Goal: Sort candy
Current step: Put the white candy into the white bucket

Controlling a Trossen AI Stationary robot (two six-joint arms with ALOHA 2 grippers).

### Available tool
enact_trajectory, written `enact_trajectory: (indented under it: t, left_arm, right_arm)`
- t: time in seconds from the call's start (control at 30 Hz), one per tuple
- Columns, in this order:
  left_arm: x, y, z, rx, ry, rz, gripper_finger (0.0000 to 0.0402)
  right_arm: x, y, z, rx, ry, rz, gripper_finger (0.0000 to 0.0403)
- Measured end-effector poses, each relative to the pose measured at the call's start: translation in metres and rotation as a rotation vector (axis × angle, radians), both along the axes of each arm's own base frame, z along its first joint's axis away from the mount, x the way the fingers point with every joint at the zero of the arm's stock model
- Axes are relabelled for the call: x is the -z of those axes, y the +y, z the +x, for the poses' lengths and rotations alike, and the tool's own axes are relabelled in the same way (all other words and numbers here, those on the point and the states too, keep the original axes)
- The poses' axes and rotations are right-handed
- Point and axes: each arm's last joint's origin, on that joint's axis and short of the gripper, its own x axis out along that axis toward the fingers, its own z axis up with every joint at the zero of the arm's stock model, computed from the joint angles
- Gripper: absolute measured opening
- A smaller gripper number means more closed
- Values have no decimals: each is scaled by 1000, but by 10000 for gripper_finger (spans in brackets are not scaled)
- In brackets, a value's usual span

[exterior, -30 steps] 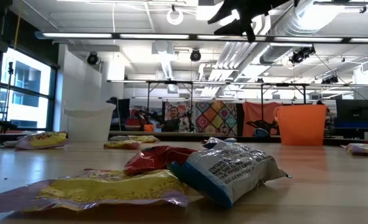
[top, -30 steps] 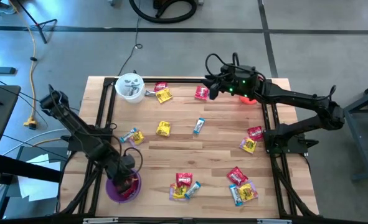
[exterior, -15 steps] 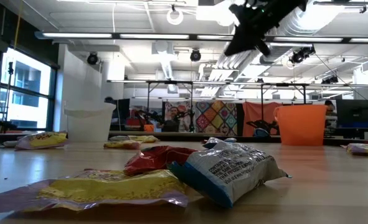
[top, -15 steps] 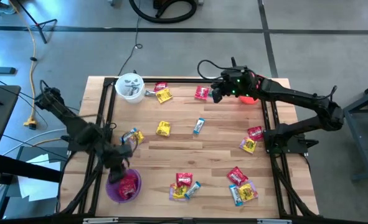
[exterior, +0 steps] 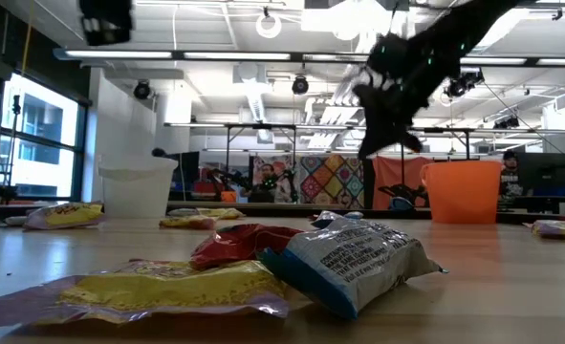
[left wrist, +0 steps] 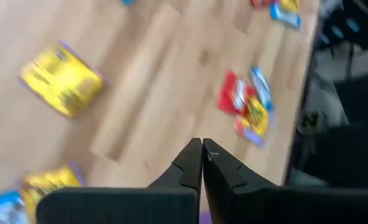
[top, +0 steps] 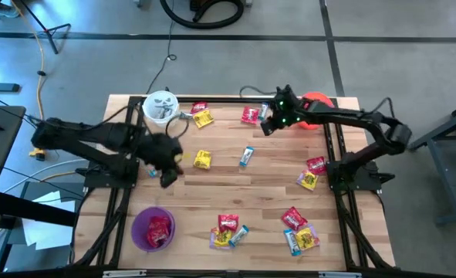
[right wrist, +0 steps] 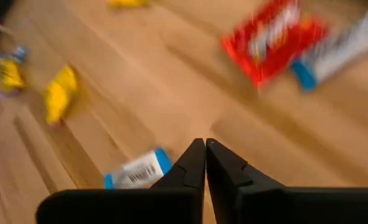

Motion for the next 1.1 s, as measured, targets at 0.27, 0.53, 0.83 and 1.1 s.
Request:
enact_trajectory:
  t: [0.27,0.53,0.83,1.1]
  left_arm:
    - [2,44,18,-128,-123,96,0]
    - [55,60,24,-170,-75,25,0]
    - [79,67,17,-216,-25,47,0]
    - [76,67,21,-208,-76,54,0]
  right_arm:
    - [44,36,23,-3,101,210,76]
    - [56,63,44,151,85,302,159]
    - [74,67,59,341,43,335,188]
    - [93,62,66,432,36,349,183]
